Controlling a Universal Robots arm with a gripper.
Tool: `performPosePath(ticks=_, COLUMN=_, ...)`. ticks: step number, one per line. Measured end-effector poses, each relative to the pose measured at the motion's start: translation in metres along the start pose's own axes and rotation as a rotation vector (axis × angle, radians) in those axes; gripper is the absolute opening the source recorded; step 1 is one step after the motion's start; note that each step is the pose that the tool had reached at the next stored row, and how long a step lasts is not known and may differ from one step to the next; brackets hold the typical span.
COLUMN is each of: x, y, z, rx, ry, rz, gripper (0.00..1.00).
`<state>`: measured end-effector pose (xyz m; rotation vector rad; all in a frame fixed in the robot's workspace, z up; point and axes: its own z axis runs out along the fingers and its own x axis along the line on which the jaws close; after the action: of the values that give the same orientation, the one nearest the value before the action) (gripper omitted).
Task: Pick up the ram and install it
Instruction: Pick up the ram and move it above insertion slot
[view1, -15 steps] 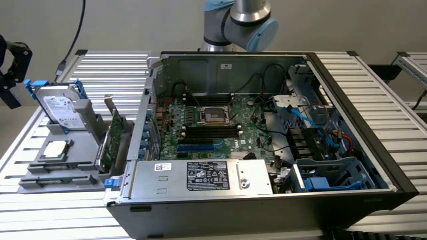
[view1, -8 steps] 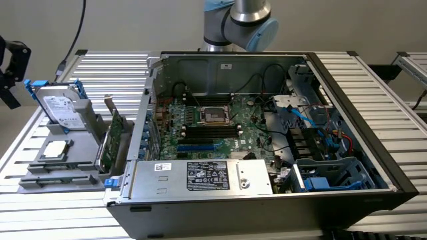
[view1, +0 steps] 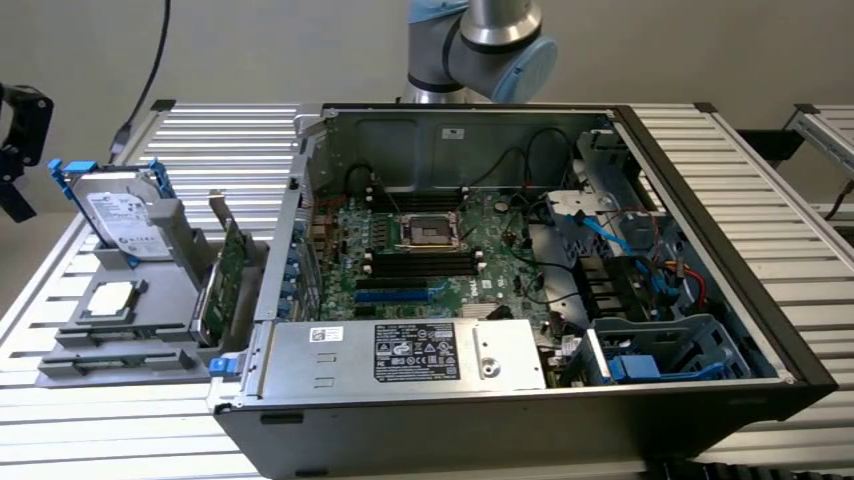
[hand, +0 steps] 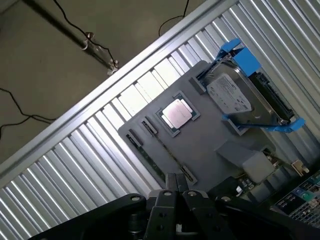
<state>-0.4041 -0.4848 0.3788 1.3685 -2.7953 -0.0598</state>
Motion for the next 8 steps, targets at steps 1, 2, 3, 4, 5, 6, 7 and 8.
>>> performPosePath(ticks=1, x=0.0002, y=0.0001, z=0.001, rx=-0.0005, ry=0.0011, rz=-0.01, gripper=0.11)
performPosePath(ticks=2, x=0.0005, y=0.0005, z=0.0023, rx=-0.0008, ry=0.0019, rz=-0.018, gripper=0.11)
performPosePath(ticks=3, x=0.0011, y=0.0013, z=0.0034, rx=-0.0011, ry=0.0024, rz=-0.024, gripper=0.11)
performPosePath(ticks=4, x=0.0016, y=0.0018, z=0.0042, rx=-0.002, ry=0.0033, rz=-0.029, gripper=0.11)
performPosePath(ticks=5, x=0.0016, y=0.0017, z=0.005, rx=-0.0035, ry=0.0048, rz=-0.034, gripper=0.11)
performPosePath(ticks=6, x=0.0015, y=0.0017, z=0.0059, rx=-0.005, ry=0.0063, rz=-0.038, gripper=0.11)
performPosePath(ticks=7, x=0.0016, y=0.0017, z=0.0068, rx=-0.006, ry=0.0075, rz=-0.047, gripper=0.11)
performPosePath(ticks=8, x=0.0016, y=0.0017, z=0.0077, rx=-0.006, ry=0.0084, rz=-0.064, gripper=0.11)
